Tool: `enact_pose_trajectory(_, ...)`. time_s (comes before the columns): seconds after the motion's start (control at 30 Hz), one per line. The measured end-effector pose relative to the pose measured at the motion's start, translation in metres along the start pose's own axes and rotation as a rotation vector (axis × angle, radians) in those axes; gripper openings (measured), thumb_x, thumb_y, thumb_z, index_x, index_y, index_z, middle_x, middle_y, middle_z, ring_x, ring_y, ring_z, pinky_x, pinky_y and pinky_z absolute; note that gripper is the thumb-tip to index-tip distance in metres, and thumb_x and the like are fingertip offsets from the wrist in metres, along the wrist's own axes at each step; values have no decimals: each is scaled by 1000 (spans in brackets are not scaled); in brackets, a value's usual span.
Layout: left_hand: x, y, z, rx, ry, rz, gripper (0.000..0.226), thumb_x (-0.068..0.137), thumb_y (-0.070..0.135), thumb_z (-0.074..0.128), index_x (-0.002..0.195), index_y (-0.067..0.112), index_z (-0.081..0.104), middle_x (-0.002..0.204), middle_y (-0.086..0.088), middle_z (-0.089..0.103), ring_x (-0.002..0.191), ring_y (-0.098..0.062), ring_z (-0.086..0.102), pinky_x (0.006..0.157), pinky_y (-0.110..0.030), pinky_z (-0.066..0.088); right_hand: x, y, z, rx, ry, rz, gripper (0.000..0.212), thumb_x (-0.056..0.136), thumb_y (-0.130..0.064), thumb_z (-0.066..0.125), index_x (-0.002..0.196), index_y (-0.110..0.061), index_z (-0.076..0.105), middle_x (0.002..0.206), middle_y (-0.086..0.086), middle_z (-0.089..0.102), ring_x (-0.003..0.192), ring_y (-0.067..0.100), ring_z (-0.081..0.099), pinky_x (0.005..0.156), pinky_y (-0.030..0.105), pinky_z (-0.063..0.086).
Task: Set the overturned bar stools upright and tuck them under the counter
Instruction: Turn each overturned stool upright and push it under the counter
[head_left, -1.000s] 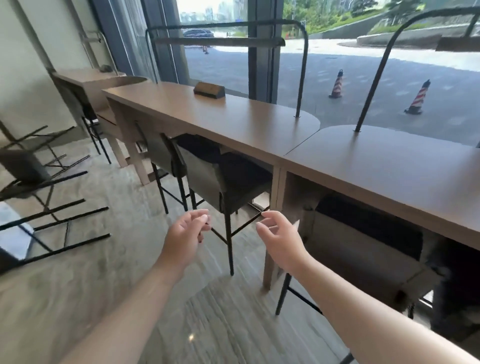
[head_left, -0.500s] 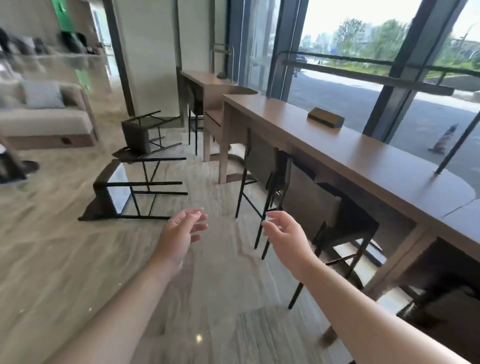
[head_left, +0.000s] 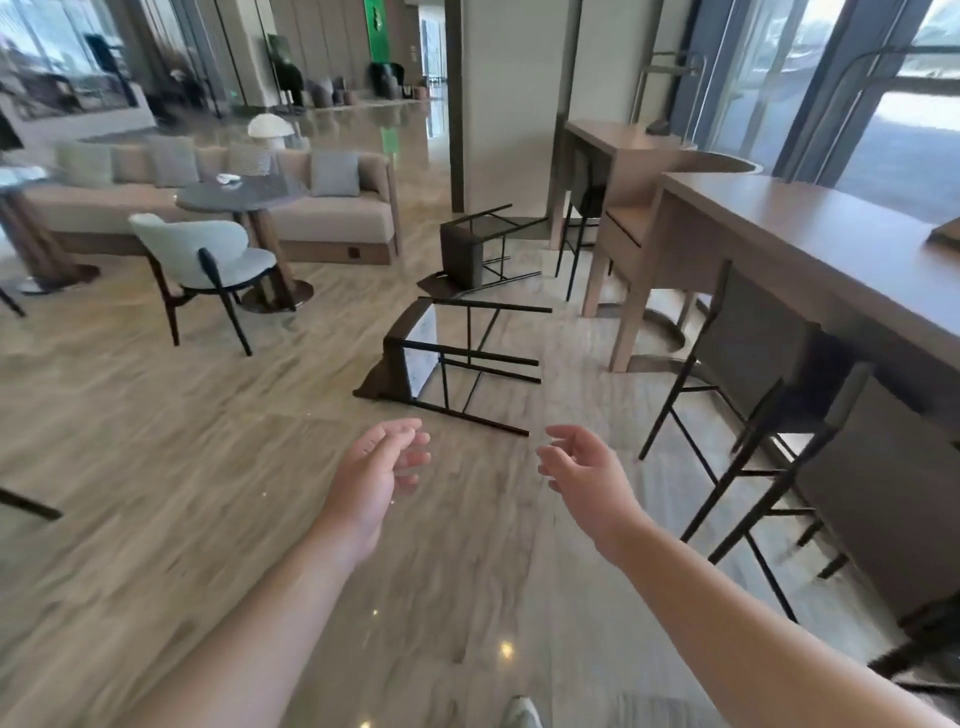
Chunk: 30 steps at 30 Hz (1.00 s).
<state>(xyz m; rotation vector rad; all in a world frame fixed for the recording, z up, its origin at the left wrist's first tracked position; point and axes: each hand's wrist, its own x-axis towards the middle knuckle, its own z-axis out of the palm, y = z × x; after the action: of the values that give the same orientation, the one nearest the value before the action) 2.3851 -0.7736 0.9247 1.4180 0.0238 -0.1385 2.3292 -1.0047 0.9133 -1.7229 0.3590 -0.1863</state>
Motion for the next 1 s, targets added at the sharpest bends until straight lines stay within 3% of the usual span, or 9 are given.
enact_pose_trajectory(0.13,71,2,-1,44,70,-18,16,99,17,53,103,17,69,97,-4,74,83,-17,68,67,-30,48,81,3,29,63,-50,23,23,81,-37,62,103,-37,62,93,-5,69,86,13,68,80,35,57)
enact_pose_trajectory(0.23,131,13,7,73,110,-39,17,99,16,52,103,17,68,99,-6,73,83,-18,68,68,-31,48,147,-7,41,109,-78,63,31,72,-44,60,101,-36,63,87,-9,70,83,15,69,72,30,56)
enact_pose_trajectory(0.47,245,51,0,100,154,20,19,100,18,52,105,19,70,101,-3,75,87,-16,70,71,-31,50,283,-54,78,155,-172,32,20,82,-37,60,101,-35,63,96,-3,71,82,10,68,78,31,58)
enact_pose_trajectory(0.6,287,65,-33,62,223,40,18,99,20,53,102,23,71,101,-2,75,87,-16,70,71,-32,49,326,-78,121,180,-241,24,17,90,-25,61,106,-30,64,98,-4,71,82,6,69,79,27,57)
enact_pose_trajectory(0.8,355,71,-104,0,308,45,20,98,20,52,100,25,71,100,0,76,84,-14,71,66,-28,50,384,-96,205,150,-329,9,17,91,-25,63,108,-28,65,96,-5,70,79,3,67,80,27,57)
enact_pose_trajectory(1.0,460,66,-178,-28,300,22,19,99,17,52,103,21,70,98,0,75,82,-13,70,67,-28,49,451,-96,309,63,-329,38,21,90,-28,62,110,-31,63,97,-4,70,89,10,68,86,31,57)
